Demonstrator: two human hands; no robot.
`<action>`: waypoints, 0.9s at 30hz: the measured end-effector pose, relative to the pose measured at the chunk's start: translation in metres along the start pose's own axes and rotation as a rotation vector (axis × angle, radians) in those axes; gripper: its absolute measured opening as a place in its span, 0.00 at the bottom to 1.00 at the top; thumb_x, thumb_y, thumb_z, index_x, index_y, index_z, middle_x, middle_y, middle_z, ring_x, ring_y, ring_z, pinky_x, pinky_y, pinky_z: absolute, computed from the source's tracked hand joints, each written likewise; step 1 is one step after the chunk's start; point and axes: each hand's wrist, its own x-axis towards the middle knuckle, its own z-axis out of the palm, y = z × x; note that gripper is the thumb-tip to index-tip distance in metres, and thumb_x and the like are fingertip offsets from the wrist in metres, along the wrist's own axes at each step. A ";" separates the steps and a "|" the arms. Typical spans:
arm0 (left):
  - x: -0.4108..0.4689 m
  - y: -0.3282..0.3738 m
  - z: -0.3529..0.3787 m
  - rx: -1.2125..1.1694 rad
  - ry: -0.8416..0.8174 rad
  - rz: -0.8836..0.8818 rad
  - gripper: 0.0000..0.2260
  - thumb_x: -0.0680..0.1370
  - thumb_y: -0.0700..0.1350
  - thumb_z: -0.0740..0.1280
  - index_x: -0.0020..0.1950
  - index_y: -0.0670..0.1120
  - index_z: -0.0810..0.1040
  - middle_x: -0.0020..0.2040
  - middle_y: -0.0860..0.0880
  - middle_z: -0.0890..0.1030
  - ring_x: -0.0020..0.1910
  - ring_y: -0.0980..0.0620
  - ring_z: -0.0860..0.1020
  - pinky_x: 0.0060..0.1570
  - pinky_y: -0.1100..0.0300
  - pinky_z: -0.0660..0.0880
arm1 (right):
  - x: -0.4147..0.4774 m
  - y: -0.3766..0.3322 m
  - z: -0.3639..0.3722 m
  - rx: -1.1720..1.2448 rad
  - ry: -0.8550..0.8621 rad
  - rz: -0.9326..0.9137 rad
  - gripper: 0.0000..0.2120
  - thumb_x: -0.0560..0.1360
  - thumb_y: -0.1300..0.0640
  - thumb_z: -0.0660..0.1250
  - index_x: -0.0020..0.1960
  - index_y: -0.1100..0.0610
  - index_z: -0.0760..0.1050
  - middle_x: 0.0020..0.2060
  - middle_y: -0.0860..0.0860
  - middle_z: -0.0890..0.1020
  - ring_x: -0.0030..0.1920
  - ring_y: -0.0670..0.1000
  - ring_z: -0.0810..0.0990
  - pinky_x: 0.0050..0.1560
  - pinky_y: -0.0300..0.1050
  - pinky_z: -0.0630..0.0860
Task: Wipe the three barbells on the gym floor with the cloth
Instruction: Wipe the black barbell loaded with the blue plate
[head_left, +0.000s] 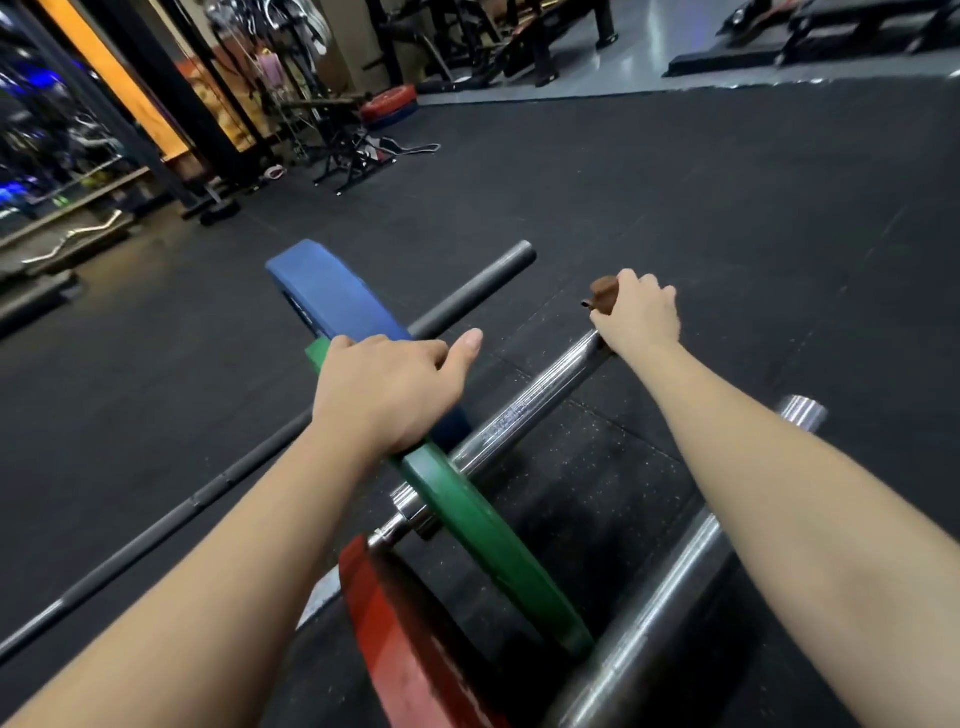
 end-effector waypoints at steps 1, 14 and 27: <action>0.000 0.000 0.000 -0.009 0.005 0.000 0.35 0.81 0.67 0.36 0.48 0.53 0.80 0.36 0.54 0.77 0.49 0.47 0.76 0.59 0.48 0.64 | 0.000 0.003 0.001 -0.007 0.012 -0.011 0.23 0.76 0.45 0.71 0.65 0.56 0.71 0.60 0.57 0.75 0.65 0.63 0.69 0.54 0.56 0.73; -0.006 0.006 -0.001 -0.066 0.030 -0.028 0.30 0.84 0.64 0.41 0.39 0.51 0.74 0.36 0.52 0.80 0.43 0.47 0.77 0.63 0.48 0.64 | -0.035 0.009 0.003 -0.025 -0.051 -0.267 0.19 0.75 0.50 0.73 0.62 0.56 0.75 0.56 0.56 0.77 0.61 0.59 0.74 0.57 0.53 0.74; -0.005 0.004 0.001 -0.104 0.111 -0.072 0.36 0.81 0.69 0.38 0.39 0.50 0.79 0.36 0.51 0.83 0.38 0.49 0.77 0.59 0.50 0.65 | -0.030 0.012 0.006 0.060 0.043 -0.137 0.18 0.75 0.53 0.72 0.63 0.55 0.75 0.56 0.55 0.77 0.58 0.59 0.77 0.56 0.51 0.74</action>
